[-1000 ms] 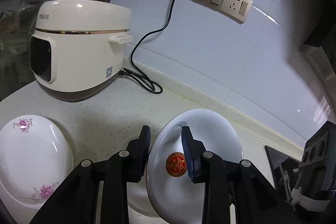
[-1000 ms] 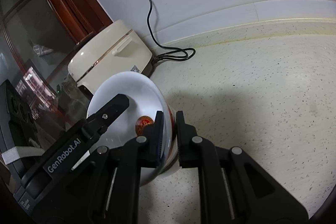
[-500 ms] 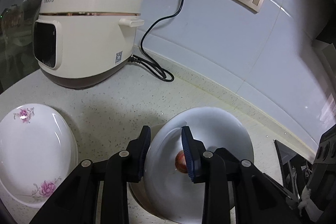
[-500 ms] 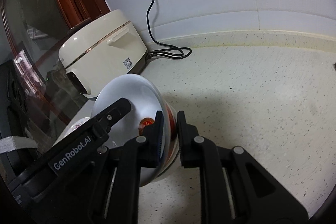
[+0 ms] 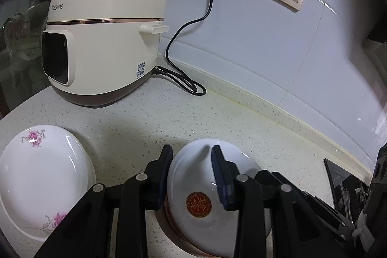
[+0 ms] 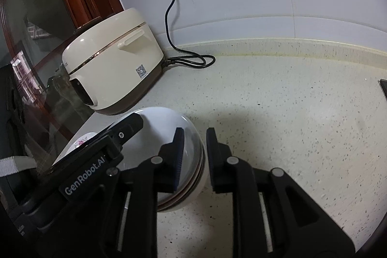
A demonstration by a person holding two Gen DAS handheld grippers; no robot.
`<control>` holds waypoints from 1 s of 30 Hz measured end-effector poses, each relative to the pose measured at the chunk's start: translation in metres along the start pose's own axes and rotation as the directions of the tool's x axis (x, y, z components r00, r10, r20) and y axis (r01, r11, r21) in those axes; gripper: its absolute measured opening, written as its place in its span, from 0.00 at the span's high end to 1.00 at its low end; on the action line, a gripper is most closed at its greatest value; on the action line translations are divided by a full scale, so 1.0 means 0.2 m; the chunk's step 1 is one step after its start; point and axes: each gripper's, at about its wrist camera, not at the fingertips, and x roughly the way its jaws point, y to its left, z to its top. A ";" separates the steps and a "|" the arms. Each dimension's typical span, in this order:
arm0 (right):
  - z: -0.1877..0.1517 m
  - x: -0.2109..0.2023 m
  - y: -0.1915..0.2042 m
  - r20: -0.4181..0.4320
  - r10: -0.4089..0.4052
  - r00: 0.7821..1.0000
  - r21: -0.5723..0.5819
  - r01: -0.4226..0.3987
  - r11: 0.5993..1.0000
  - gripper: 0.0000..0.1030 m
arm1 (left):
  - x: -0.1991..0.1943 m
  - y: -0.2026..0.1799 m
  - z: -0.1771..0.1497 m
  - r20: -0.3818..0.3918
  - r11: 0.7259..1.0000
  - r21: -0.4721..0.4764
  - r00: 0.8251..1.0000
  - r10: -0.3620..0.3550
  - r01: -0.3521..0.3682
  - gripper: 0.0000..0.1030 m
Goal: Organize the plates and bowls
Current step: 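Open both tools to release the red-banded bowl, then close both tools on the rim of the nested bowl stack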
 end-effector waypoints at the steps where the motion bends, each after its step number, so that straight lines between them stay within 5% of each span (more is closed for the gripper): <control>1: 0.01 -0.01 -0.02 0.002 -0.001 1.000 0.018 0.001 1.000 0.66 | 0.00 0.00 0.00 -0.002 1.000 -0.005 1.000 -0.003 0.003 0.63; 5: 0.04 -0.04 -0.17 0.014 0.081 0.997 0.175 -0.082 0.981 0.40 | -0.04 0.05 0.03 0.012 0.998 -0.062 1.000 -0.002 0.002 0.15; 6: 0.05 -0.05 -0.22 0.019 0.117 0.993 0.225 -0.118 0.967 0.32 | -0.05 0.07 0.03 0.024 0.997 -0.076 1.000 -0.007 0.009 0.13; 10: 0.05 -0.04 -0.30 -0.003 0.179 0.984 0.326 -0.169 0.930 0.30 | -0.04 0.10 0.05 -0.002 0.997 -0.078 1.000 -0.021 0.020 0.13; 19: 0.00 0.05 -0.15 -0.213 0.182 0.960 0.220 -0.134 0.966 0.29 | 0.11 0.11 0.03 -0.142 0.998 -0.051 0.989 -0.034 0.027 0.13; 30: -0.08 0.17 -0.12 -0.270 0.219 0.937 0.235 -0.157 0.959 0.26 | 0.21 0.17 0.02 -0.235 0.996 -0.073 0.969 -0.075 0.059 0.13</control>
